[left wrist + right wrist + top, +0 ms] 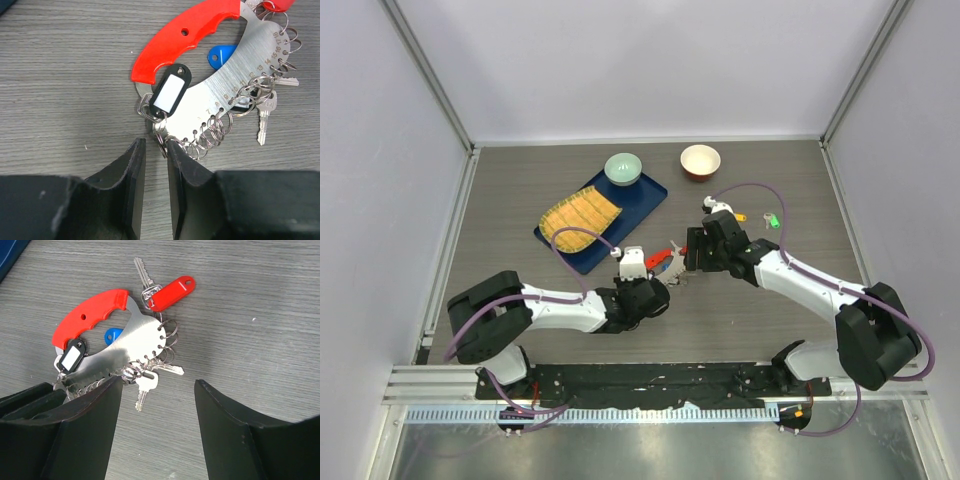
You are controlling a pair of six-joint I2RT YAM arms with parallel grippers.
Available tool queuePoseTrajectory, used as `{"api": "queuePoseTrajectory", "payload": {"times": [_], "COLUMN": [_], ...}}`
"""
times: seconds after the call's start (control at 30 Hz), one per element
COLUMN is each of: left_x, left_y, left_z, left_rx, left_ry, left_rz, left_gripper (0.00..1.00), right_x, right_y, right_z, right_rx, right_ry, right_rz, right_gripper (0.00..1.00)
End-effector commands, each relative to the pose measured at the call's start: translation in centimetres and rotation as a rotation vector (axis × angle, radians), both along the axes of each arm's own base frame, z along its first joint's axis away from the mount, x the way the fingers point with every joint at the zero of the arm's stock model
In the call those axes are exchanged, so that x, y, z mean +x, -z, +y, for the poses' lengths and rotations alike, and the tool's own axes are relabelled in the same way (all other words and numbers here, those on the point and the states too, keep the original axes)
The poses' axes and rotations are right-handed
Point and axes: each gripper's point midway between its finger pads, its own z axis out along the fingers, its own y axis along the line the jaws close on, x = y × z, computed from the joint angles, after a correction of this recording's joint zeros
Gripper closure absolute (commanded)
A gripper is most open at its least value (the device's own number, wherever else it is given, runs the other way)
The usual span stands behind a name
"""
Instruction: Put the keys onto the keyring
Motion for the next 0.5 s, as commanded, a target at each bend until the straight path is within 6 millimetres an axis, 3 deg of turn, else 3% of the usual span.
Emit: {"api": "queuePoseTrajectory", "payload": {"times": [0.0,0.2,0.47], "left_x": [0.8,0.6,1.0], "left_y": [-1.4,-2.1,-1.6], "left_z": [-0.1,-1.8,-2.1], "left_rx": [-0.03,-0.086,-0.058], "left_ry": [-0.054,0.001,-0.007], "left_rz": [-0.045,-0.028,-0.031], "left_gripper": [0.71,0.61,0.61], "right_x": [0.9,0.8,0.7], "right_y": [-1.7,-1.6,-1.4], "right_z": [0.6,0.8,0.7], "right_rx": [0.046,0.048,0.046], "right_ry": [-0.01,-0.016,-0.02], "right_rz": [-0.063,-0.058,-0.057], "right_gripper": [0.34,0.34,0.34]}}
